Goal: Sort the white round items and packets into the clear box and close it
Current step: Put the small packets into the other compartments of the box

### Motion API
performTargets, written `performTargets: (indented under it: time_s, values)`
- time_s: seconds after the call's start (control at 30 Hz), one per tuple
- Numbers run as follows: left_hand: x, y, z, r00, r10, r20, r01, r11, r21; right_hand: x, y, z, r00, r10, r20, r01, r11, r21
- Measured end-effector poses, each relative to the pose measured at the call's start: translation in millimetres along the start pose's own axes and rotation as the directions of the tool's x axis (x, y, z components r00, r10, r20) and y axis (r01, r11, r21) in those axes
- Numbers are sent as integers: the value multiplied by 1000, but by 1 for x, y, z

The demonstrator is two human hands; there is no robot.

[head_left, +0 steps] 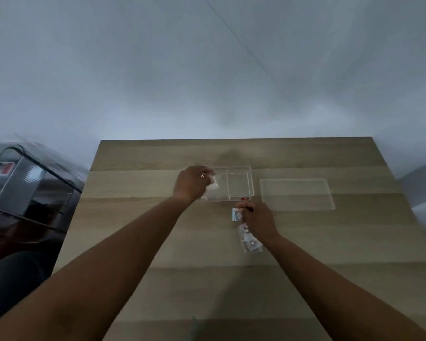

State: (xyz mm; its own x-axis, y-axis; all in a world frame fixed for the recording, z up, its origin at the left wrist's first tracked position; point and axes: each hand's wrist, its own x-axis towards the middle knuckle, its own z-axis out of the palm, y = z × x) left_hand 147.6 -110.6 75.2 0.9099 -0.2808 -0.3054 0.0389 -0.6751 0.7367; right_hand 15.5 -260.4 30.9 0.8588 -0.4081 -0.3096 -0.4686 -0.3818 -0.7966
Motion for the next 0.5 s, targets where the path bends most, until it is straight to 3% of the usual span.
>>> performTargets:
  time_s: [0.1,0.2,0.37,0.5]
  values:
    - [24,12,8,984,-80,157,52,984,172,-1,6,-8,999,52,-9,-52,998,27]
    - [39,19,15,966,-68,249,-23,938,346,0,12,-20,994,92,-51,-90,995,44]
    - [49,17,25,971,-55,232,-89,820,566,3,26,-38,980,135,-148,-119,986,115]
    - [51,12,31,980,-4,197,-113,806,581,7,27,-45,976,171,-138,-141,969,204]
